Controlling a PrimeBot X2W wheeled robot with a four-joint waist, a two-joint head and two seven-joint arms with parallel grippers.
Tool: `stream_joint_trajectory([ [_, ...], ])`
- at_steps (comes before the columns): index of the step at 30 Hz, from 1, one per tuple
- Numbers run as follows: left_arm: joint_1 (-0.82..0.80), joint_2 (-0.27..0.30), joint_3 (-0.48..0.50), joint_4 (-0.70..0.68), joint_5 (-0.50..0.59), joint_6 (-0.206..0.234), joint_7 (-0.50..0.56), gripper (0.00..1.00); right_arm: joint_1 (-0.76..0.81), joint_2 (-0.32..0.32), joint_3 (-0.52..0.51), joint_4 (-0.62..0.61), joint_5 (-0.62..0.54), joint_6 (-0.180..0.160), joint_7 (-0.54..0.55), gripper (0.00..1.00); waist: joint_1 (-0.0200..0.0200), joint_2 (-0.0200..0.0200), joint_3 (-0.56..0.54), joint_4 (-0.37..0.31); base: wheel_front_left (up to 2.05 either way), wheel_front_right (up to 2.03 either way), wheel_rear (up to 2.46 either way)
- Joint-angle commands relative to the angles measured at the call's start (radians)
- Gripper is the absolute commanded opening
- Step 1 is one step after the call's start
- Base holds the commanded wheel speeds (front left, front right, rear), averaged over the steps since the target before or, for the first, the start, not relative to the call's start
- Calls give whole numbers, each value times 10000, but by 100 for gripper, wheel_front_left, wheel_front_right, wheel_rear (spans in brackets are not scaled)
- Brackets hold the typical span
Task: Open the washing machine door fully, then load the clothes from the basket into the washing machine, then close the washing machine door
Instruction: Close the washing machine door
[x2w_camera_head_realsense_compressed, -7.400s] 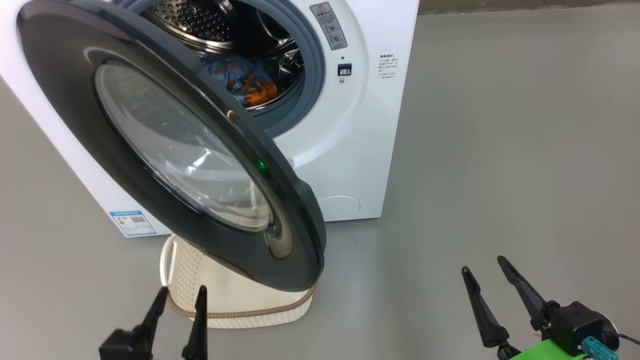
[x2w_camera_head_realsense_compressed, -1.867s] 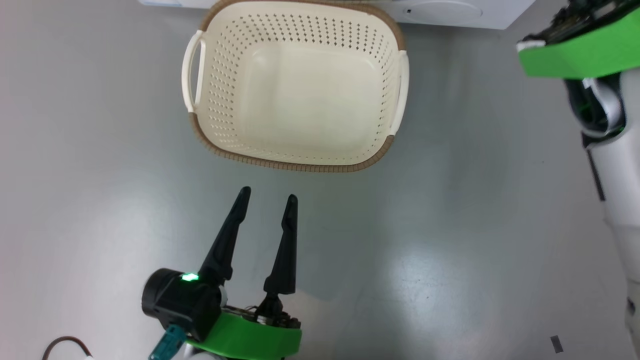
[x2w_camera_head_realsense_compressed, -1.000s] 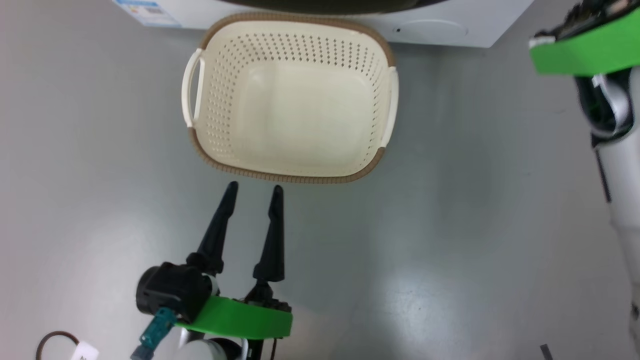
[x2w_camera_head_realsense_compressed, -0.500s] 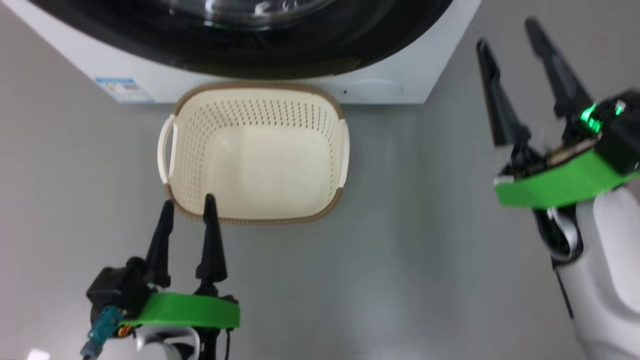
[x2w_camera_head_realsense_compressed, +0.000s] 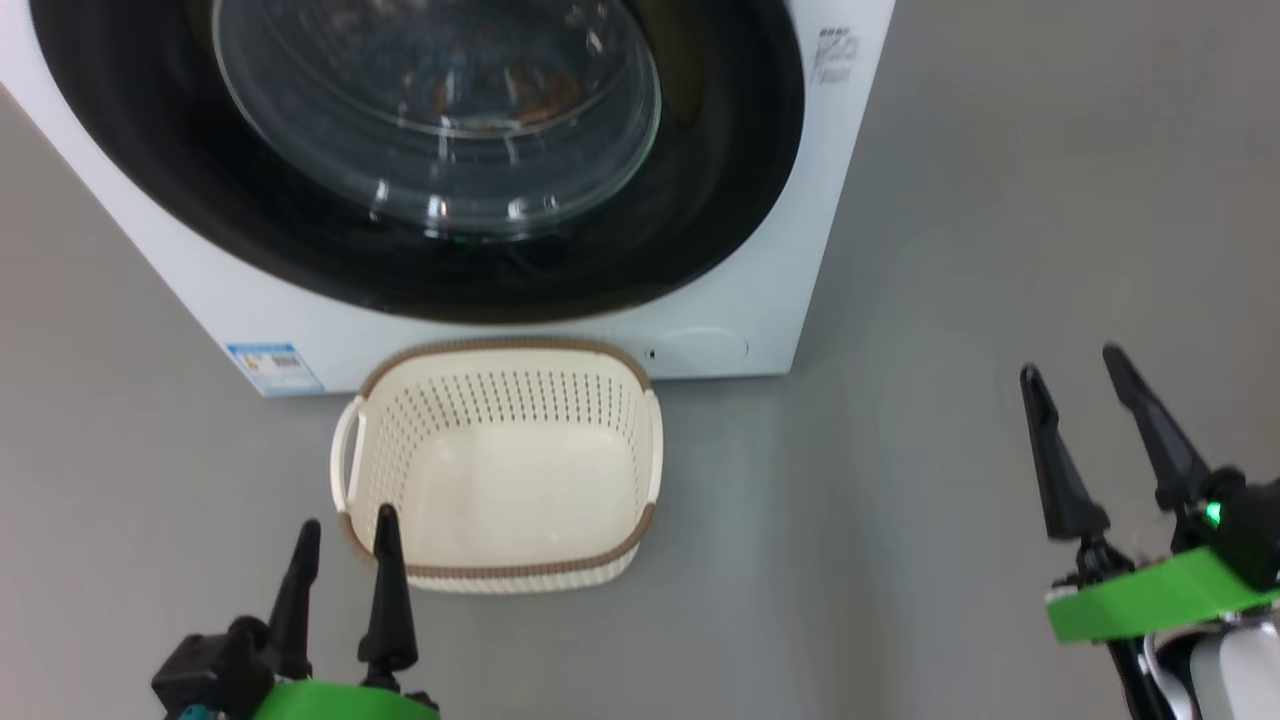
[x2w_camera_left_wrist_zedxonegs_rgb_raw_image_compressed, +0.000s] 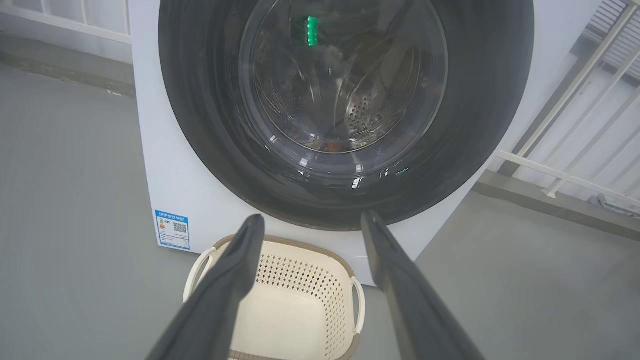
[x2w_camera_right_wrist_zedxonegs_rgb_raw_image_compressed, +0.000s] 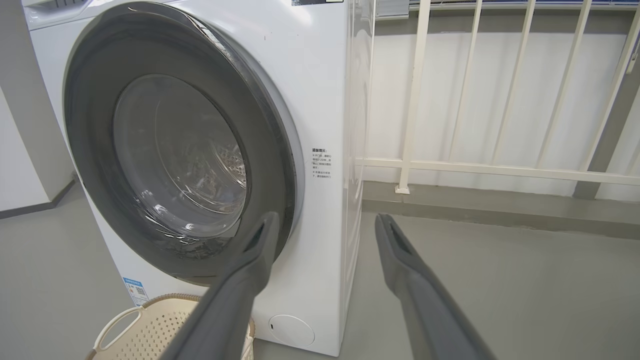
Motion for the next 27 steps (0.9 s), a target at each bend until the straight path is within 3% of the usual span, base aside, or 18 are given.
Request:
stream_joint_trajectory([
  [1,50,89,399,-119,62,-111,-65,100,363,37,65,-323,-132,-61,-44,100,0,0,-1067,-238,0,0,0],
  [9,403,89,518,527,206,-320,-65,100,1567,364,-167,-569,-427,-61,-44,100,0,0,-1669,-246,0,0,0],
  [18,876,89,910,172,1233,135,-65,100,2468,642,-407,-202,-892,-61,-44,100,0,0,-1891,-304,0,0,0],
  [27,1087,89,1029,-421,1501,123,-65,100,2578,855,-309,86,-1054,-61,-44,100,0,0,-1864,-377,0,0,0],
])
